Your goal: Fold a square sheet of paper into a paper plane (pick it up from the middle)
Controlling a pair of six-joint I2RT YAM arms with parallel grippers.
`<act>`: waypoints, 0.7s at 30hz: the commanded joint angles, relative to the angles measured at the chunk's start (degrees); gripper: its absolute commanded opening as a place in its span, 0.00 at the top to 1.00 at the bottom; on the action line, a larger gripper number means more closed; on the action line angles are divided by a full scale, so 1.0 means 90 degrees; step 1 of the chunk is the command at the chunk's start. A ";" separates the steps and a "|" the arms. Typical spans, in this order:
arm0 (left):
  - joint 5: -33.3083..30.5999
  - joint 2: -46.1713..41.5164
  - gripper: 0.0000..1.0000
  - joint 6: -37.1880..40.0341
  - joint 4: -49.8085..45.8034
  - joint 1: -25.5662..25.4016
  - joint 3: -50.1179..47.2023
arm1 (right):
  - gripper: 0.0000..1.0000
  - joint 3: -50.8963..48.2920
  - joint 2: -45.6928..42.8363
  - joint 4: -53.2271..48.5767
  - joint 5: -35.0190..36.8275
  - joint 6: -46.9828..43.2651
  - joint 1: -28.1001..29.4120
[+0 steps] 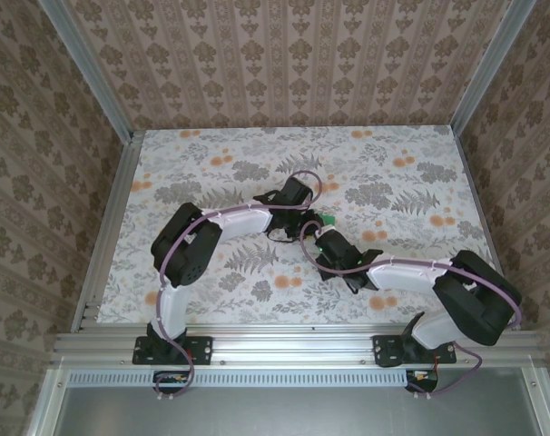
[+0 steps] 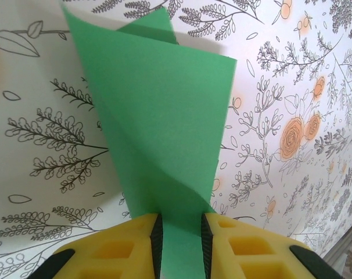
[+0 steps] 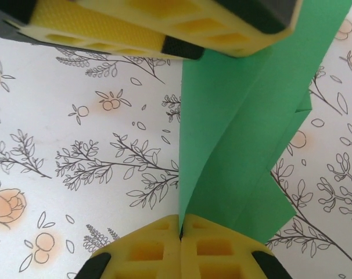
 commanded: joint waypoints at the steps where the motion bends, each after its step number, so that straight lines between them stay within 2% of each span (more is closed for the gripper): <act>1: -0.0068 -0.0376 0.72 0.0080 -0.0089 0.0041 -0.0009 | 1.00 -0.0209 -0.0183 0.0359 -0.0426 0.0137 -0.0067; 4: -0.0157 -0.0646 0.71 0.0071 -0.0106 0.0088 -0.0179 | 1.00 -0.0440 -0.0401 0.0793 -0.1028 0.0309 -0.0197; 9: -0.0456 -0.1228 0.64 0.0036 -0.0090 0.0133 -0.0672 | 1.00 -0.0984 -0.0341 0.2124 -0.2277 0.0780 -0.0487; 13: -0.0606 -0.1558 0.62 -0.0048 -0.0045 0.0139 -0.1035 | 1.00 -0.1308 -0.0082 0.3065 -0.2827 0.1182 -0.0627; 21: -0.0650 -0.1716 0.63 -0.0124 0.0056 -0.0012 -0.1330 | 1.00 -0.1566 -0.0011 0.3344 -0.2917 0.1884 -0.0875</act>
